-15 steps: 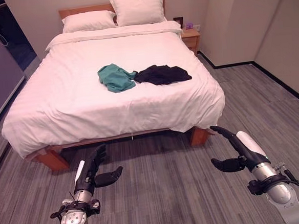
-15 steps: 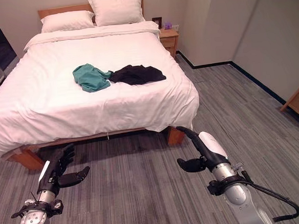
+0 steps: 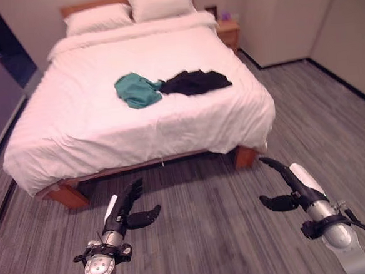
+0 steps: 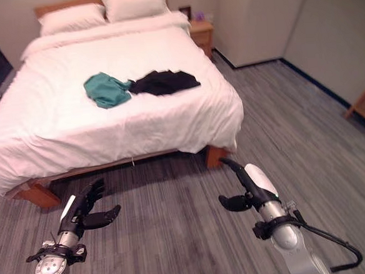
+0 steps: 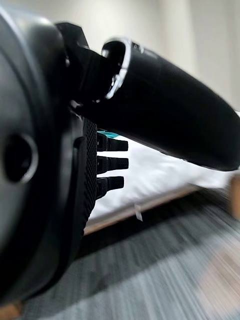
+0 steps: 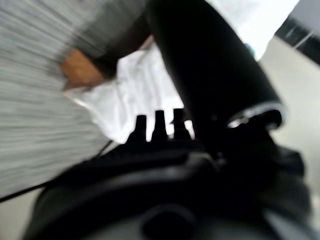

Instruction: Pick up bed clothes into laundry basket.

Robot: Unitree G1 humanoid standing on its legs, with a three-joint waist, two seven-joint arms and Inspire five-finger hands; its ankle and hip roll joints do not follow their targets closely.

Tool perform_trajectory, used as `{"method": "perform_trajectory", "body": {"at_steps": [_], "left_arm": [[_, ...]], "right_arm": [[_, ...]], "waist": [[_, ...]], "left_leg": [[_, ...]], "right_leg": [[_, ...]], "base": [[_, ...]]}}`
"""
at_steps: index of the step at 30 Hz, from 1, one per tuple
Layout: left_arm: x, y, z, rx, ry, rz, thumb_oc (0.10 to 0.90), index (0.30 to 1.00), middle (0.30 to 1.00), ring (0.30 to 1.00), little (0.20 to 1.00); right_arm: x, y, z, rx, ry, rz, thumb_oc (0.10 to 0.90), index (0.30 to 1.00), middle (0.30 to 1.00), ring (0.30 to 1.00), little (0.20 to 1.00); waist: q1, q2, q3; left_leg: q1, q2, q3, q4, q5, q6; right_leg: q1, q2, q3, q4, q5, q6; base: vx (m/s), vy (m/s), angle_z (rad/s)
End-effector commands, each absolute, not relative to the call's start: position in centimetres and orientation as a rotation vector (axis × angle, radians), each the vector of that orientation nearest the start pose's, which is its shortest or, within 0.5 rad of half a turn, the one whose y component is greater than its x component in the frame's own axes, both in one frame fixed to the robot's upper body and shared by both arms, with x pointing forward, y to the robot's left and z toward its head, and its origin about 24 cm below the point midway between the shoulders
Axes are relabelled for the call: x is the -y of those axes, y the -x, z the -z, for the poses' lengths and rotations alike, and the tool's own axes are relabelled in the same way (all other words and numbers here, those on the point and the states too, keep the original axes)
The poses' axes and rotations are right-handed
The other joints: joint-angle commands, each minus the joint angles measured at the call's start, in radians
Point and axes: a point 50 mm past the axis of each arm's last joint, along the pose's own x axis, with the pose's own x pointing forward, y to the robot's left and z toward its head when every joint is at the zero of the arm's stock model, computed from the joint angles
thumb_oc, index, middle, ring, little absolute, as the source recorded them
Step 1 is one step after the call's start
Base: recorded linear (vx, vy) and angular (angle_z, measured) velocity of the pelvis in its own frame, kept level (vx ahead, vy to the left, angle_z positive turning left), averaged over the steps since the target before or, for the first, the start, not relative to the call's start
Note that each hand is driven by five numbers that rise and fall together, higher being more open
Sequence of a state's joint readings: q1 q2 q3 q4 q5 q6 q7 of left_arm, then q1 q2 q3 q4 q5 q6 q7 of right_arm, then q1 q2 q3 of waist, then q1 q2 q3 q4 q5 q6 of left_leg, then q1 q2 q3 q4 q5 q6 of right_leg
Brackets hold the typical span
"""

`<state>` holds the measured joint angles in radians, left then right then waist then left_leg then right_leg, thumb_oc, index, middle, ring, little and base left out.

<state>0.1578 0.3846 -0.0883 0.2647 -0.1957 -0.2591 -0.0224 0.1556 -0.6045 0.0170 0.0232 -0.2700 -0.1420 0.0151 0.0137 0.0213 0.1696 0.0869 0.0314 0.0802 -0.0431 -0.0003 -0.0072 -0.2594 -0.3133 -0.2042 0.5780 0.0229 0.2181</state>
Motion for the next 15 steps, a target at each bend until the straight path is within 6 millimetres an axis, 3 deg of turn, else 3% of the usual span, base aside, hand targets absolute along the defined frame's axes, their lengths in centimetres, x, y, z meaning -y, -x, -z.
{"method": "perform_trajectory", "body": {"at_steps": [1, 2, 3, 4, 5, 7, 10, 12, 13, 14, 15], "left_arm": [[-24.4, -24.0, -5.6, 0.153, -0.256, -0.026, 0.8, 0.9, 0.9, 0.9, 0.9], [-24.3, -24.2, -5.8, 0.161, -0.262, -0.022, 0.8, 0.9, 0.9, 0.9, 0.9], [-24.4, -24.3, -5.8, 0.16, -0.264, -0.022, 0.8, 0.9, 0.9, 0.9, 0.9], [-24.7, -24.6, -6.3, 0.174, -0.296, -0.024, 0.8, 0.9, 0.9, 0.9, 0.9], [-24.8, -24.7, -6.5, 0.181, -0.312, -0.029, 0.8, 0.9, 0.9, 0.9, 0.9], [-24.8, -24.9, -6.7, 0.19, -0.326, -0.025, 0.8, 0.9, 0.9, 0.9, 0.9], [-24.7, -24.7, -6.1, 0.168, -0.321, -0.03, 0.8, 0.9, 0.9, 0.9, 0.9], [-24.5, -24.6, -5.6, 0.151, -0.288, -0.042, 0.8, 0.9, 0.9, 0.9, 0.9], [-24.3, -24.6, -5.4, 0.144, -0.266, -0.042, 0.8, 0.9, 0.9, 0.9, 0.9], [-24.1, -24.9, -5.7, 0.156, -0.257, -0.032, 0.8, 0.9, 0.9, 0.9, 0.9], [-24.0, -25.3, -6.4, 0.184, -0.275, -0.029, 0.8, 0.9, 0.9, 0.9, 0.9]], "right_arm": [[23.4, -24.2, -9.9, 0.256, 0.842, -0.06, 0.8, 0.9, 0.9, 0.9, 0.9], [23.5, -24.1, -9.8, 0.257, 0.835, -0.053, 0.8, 0.9, 0.9, 0.9, 0.9], [23.4, -24.1, -9.8, 0.257, 0.833, -0.052, 0.8, 0.9, 0.9, 0.9, 0.9], [23.4, -24.1, -10.2, 0.277, 0.825, -0.037, 0.8, 0.9, 0.9, 0.9, 0.9], [23.2, -24.2, -10.4, 0.288, 0.823, -0.033, 0.8, 0.9, 0.9, 0.9, 0.9], [23.1, -24.0, -10.4, 0.291, 0.824, -0.034, 0.8, 0.9, 0.9, 0.9, 0.9], [23.2, -23.7, -10.1, 0.27, 0.825, -0.044, 0.8, 0.9, 0.9, 0.9, 0.9], [23.4, -23.6, -10.1, 0.267, 0.828, -0.048, 0.8, 0.9, 0.9, 0.9, 0.9], [23.5, -23.6, -10.1, 0.269, 0.826, -0.048, 0.8, 0.9, 0.9, 0.9, 0.9], [23.6, -23.7, -10.6, 0.292, 0.816, -0.041, 0.8, 0.9, 0.9, 0.9, 0.9], [23.9, -24.2, -11.4, 0.319, 0.831, -0.018, 0.8, 0.9, 0.9, 0.9, 0.9]], "waist": [[-0.037, -0.049, 0.009], [-0.051, -0.057, 0.012], [-0.054, -0.052, 0.012], [-0.068, -0.068, 0.008], [-0.085, -0.056, 0.005], [-0.107, -0.057, -0.007], [-0.121, -0.051, -0.028], [-0.126, -0.015, -0.035], [-0.126, -0.011, -0.038], [-0.111, -0.017, -0.025], [-0.095, -0.053, -0.007]], "left_leg": [[0.115, 0.045, -0.033, -0.044, -0.112, -0.007], [0.14, 0.035, -0.045, -0.044, -0.142, -0.014], [0.141, 0.043, -0.048, -0.044, -0.146, -0.015], [0.191, 0.034, -0.059, -0.044, -0.194, -0.037], [0.214, 0.061, -0.068, -0.044, -0.22, -0.054], [0.257, 0.073, -0.078, -0.044, -0.27, -0.065], [0.303, 0.096, -0.08, -0.044, -0.282, -0.074], [0.269, 0.141, -0.07, 0.108, -0.183, -0.108], [0.21, 0.146, -0.079, 0.221, -0.099, -0.13], [0.064, 0.16, -0.091, 0.497, 0.059, -0.16], [-0.044, 0.173, -0.049, 0.658, 0.078, -0.15]], "right_leg": [[-0.04, 0.085, -0.012, -0.232, 0.103, 0.019], [-0.049, 0.102, -0.037, -0.343, 0.102, 0.009], [-0.036, 0.109, -0.046, -0.363, 0.106, 0.009], [-0.078, 0.086, -0.123, -0.55, 0.152, 0.002], [-0.066, 0.089, -0.165, -0.64, 0.192, 0.012], [-0.082, 0.08, -0.138, -0.654, 0.194, 0.016], [-0.054, 0.105, -0.106, -0.641, 0.217, -0.011], [-0.004, 0.152, -0.098, -0.626, 0.21, -0.041], [0.032, 0.169, -0.1, -0.635, 0.194, -0.069], [0.1, 0.188, -0.111, -0.647, 0.139, -0.123], [0.161, 0.185, -0.099, -0.659, 0.088, -0.153]], "base": [[0.5, 0.05, 0.01], [0.3, -0.04, 0.08], [0.56, -0.142, 0.1], [0.58, -0.15, 0.41], [0.76, -0.194, 0.6], [0.57, -0.137, 0.73], [0.42, -0.105, 0.33], [0.37, -0.118, 0.56], [0.46, -0.279, 0.29], [0.62, -0.426, 0.01], [0.49, -0.351, 0.2]]}}
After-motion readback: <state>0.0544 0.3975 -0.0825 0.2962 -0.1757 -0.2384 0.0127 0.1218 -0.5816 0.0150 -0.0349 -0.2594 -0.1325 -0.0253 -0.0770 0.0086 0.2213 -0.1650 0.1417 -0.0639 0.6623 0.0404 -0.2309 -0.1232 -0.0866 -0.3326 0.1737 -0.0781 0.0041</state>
